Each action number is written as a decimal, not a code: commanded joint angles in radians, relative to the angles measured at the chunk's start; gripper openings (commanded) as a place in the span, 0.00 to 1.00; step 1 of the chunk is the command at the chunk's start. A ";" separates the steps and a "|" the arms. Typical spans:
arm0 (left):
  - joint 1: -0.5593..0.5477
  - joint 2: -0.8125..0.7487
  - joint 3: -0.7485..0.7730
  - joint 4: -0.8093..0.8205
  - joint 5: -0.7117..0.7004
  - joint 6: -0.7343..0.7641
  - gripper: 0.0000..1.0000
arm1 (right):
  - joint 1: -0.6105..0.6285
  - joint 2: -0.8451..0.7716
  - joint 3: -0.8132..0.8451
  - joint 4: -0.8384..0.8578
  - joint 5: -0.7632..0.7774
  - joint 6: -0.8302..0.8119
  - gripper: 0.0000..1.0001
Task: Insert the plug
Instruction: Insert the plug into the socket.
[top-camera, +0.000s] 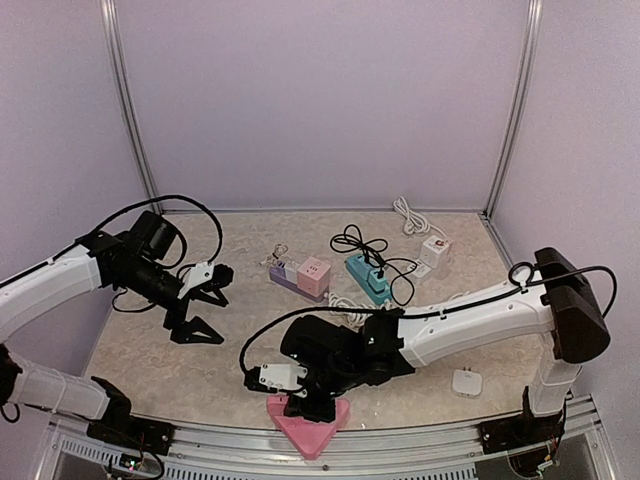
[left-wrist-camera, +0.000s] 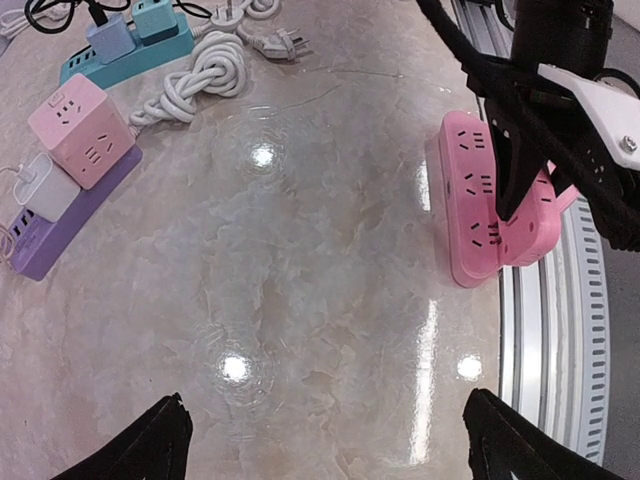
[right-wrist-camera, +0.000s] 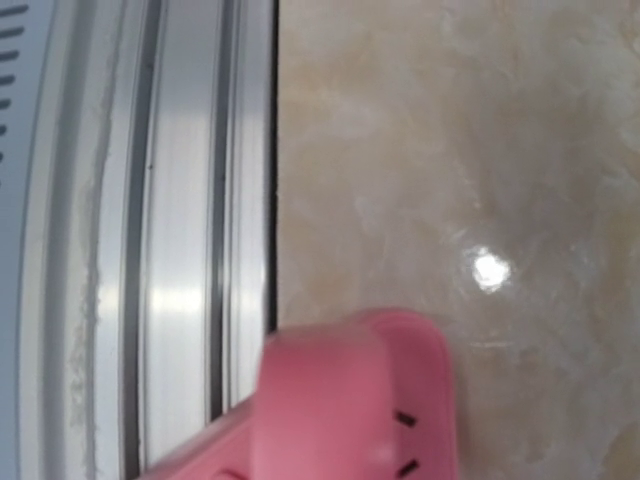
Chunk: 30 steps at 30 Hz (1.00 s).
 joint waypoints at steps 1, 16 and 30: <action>0.001 -0.021 -0.019 0.023 -0.017 -0.007 0.93 | -0.031 0.085 0.001 -0.123 0.029 -0.022 0.00; 0.002 -0.039 -0.022 0.032 -0.047 0.002 0.93 | -0.044 0.223 0.164 -0.311 0.097 -0.020 0.00; 0.007 -0.061 -0.042 0.039 -0.054 0.012 0.93 | -0.082 0.273 0.247 -0.331 0.053 0.013 0.00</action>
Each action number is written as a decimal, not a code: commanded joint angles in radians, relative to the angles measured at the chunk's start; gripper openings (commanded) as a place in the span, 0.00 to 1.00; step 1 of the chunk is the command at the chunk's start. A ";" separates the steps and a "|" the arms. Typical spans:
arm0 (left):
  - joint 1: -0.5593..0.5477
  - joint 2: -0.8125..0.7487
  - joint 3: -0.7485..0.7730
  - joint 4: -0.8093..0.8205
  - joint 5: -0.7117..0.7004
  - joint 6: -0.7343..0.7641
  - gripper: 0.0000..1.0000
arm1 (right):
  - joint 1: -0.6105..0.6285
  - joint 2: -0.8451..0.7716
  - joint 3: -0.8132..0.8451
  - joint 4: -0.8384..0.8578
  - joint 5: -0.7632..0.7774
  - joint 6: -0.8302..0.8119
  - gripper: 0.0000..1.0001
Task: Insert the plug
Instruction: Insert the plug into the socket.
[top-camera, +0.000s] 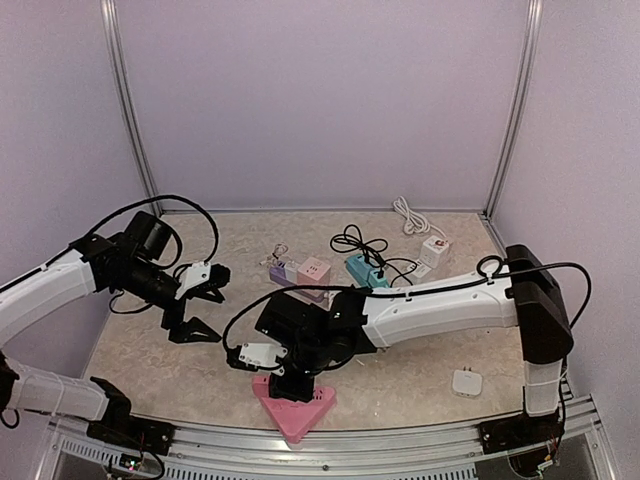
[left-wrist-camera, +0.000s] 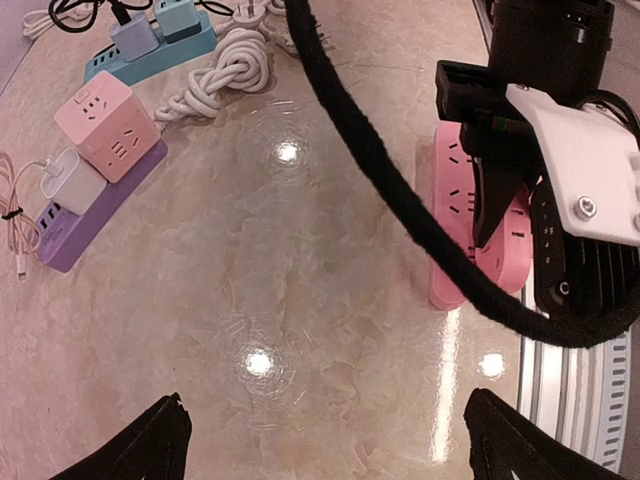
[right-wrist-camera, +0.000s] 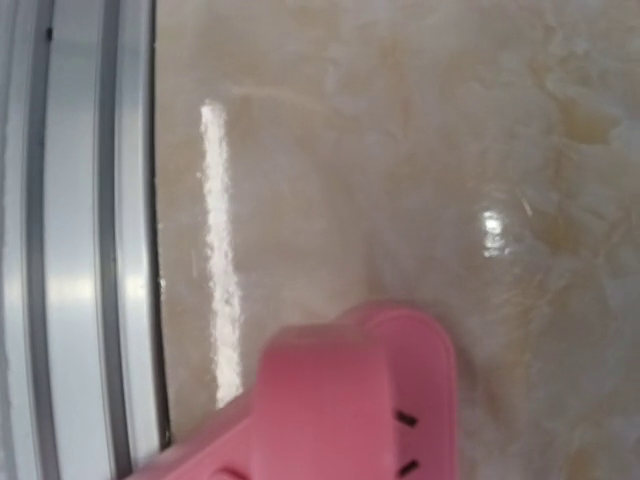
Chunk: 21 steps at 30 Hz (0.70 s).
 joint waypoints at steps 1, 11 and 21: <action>0.006 -0.019 -0.024 0.015 0.000 0.014 0.93 | -0.025 0.104 -0.028 -0.144 0.044 0.022 0.00; -0.013 -0.007 -0.070 0.081 0.082 0.031 0.88 | -0.065 0.113 -0.042 -0.083 0.065 0.029 0.00; -0.049 0.005 -0.141 0.159 0.087 0.033 0.88 | -0.004 0.122 -0.109 -0.061 0.242 -0.005 0.00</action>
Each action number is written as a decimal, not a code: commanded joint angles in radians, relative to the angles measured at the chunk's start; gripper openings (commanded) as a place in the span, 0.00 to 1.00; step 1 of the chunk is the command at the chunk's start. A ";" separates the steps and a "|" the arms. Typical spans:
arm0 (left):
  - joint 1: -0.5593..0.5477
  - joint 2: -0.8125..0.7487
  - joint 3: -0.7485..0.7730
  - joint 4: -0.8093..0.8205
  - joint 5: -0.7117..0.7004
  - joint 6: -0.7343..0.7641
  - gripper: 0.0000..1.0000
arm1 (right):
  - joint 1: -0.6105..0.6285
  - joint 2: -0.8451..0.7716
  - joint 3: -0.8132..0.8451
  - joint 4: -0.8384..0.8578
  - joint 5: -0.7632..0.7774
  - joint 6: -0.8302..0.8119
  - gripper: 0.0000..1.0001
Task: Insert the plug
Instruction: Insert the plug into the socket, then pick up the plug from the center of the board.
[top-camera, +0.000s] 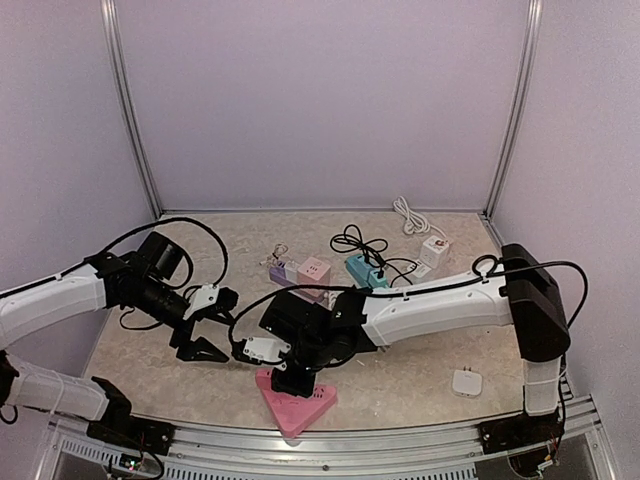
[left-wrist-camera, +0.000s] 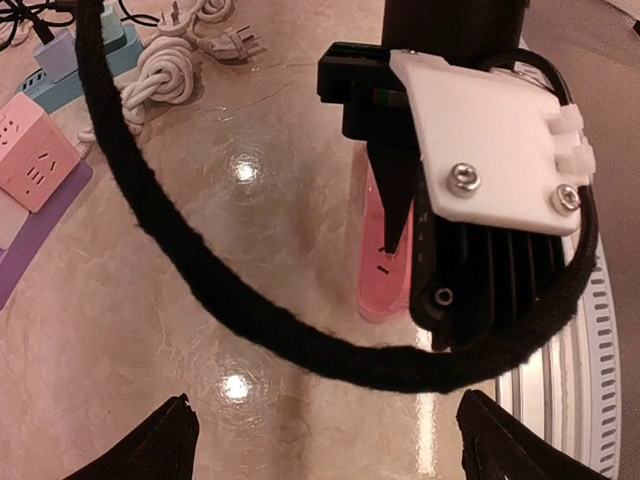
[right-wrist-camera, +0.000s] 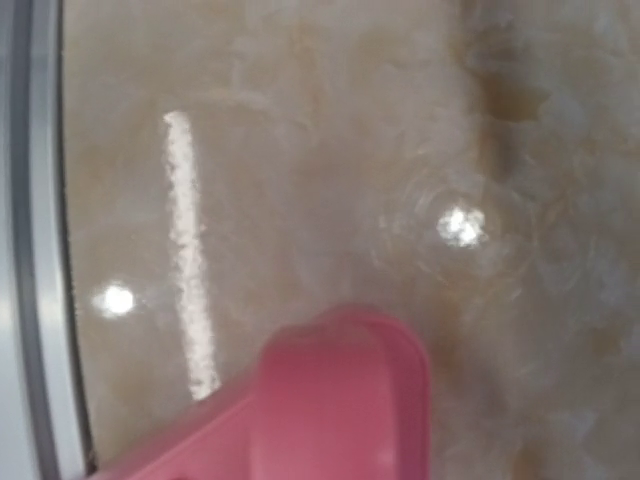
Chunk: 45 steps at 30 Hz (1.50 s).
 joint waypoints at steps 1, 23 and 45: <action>0.013 -0.016 -0.014 0.051 -0.006 0.002 0.88 | 0.034 0.121 -0.078 -0.124 0.232 -0.033 0.00; 0.097 -0.097 -0.022 0.043 0.007 -0.007 0.92 | 0.040 0.017 -0.008 -0.152 0.183 0.010 0.99; 0.092 -0.167 -0.038 0.040 0.009 0.013 0.96 | -0.166 -0.495 -0.316 -0.432 0.654 0.885 1.00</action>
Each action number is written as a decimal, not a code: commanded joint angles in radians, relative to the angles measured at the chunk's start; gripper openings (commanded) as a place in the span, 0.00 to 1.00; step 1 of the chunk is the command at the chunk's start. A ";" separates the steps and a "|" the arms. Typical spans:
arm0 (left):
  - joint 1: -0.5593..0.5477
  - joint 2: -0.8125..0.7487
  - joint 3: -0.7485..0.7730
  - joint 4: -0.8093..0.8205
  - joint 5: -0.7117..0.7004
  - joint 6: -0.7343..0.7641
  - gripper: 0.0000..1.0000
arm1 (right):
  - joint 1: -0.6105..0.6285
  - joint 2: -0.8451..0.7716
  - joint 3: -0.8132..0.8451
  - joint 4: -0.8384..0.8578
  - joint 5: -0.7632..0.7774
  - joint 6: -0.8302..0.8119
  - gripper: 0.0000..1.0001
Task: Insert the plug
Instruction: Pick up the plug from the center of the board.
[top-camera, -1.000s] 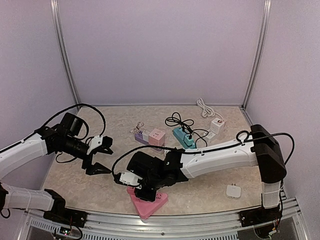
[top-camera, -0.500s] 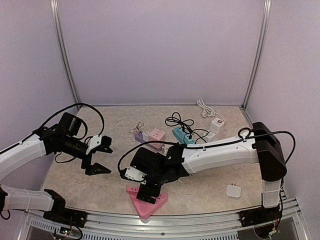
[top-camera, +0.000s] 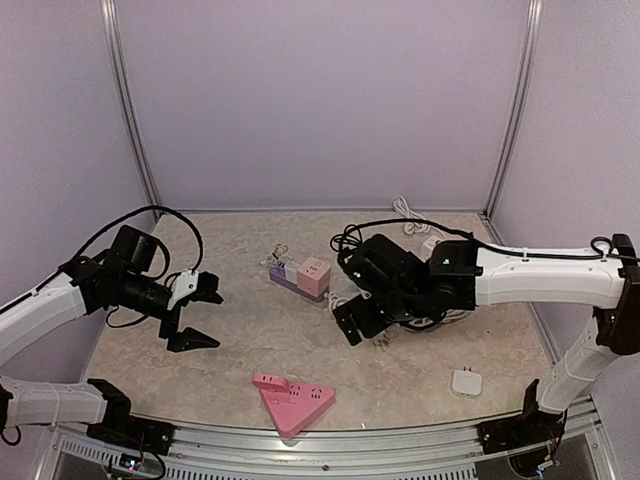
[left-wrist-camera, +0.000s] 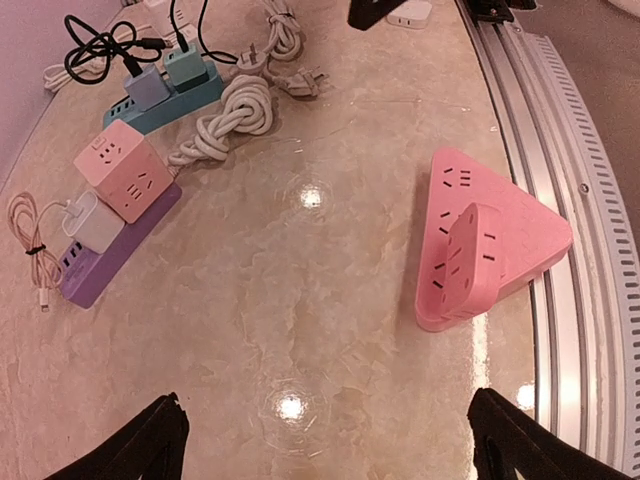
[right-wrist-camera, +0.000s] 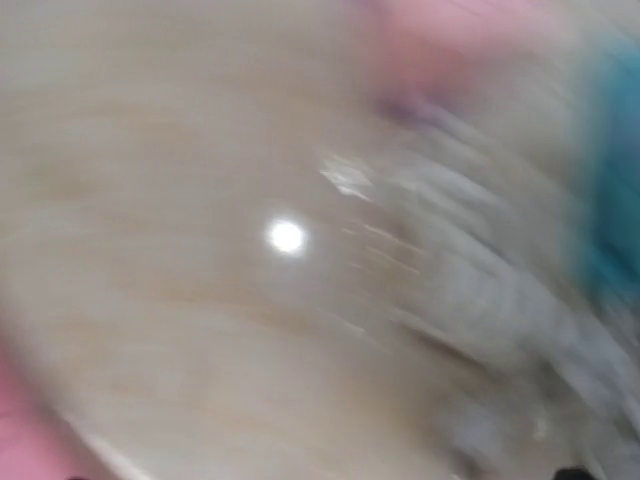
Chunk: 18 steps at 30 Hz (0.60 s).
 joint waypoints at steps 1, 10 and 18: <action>-0.004 -0.023 -0.021 0.000 0.013 0.010 0.96 | -0.107 -0.044 -0.117 -0.376 0.188 0.529 1.00; -0.023 -0.034 -0.033 0.003 0.004 0.018 0.96 | -0.180 -0.206 -0.486 -0.380 0.077 0.806 1.00; -0.034 -0.031 -0.038 0.004 0.001 0.023 0.96 | -0.245 -0.372 -0.730 -0.209 -0.050 0.848 1.00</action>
